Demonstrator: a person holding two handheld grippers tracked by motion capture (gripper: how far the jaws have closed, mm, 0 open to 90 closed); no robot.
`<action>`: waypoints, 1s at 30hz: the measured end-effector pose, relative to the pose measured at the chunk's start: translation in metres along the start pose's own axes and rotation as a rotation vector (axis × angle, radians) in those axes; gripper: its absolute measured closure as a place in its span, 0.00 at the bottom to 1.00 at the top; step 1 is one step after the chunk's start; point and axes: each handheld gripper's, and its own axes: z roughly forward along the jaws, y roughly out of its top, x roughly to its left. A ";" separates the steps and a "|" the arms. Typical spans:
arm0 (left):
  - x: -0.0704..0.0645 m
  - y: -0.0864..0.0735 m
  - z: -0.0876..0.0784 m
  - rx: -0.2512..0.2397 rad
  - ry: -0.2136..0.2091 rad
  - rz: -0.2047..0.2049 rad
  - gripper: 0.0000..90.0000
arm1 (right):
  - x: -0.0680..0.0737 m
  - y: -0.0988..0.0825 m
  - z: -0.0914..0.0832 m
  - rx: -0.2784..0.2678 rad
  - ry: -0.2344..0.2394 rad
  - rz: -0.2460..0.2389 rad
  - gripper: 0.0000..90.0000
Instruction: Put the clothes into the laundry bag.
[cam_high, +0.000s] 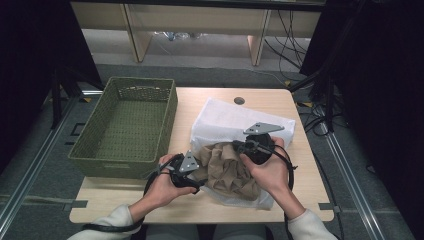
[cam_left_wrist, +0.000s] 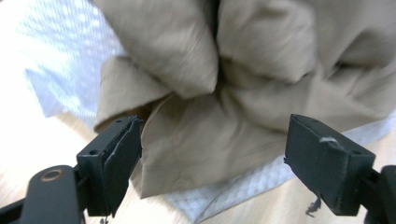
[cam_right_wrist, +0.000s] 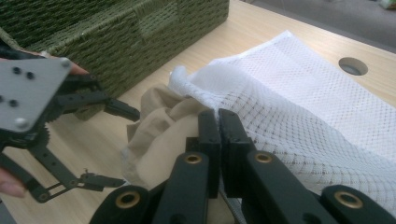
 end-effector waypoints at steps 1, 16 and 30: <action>0.001 0.000 0.000 0.001 0.007 0.000 0.21 | 0.000 0.000 0.000 0.001 0.000 0.002 1.00; 0.006 -0.007 0.024 0.098 0.006 -0.006 0.78 | 0.001 -0.001 0.003 0.000 0.009 0.008 1.00; -0.010 0.028 0.006 -0.154 -0.126 -0.149 0.98 | 0.006 0.002 -0.001 -0.001 0.005 -0.004 1.00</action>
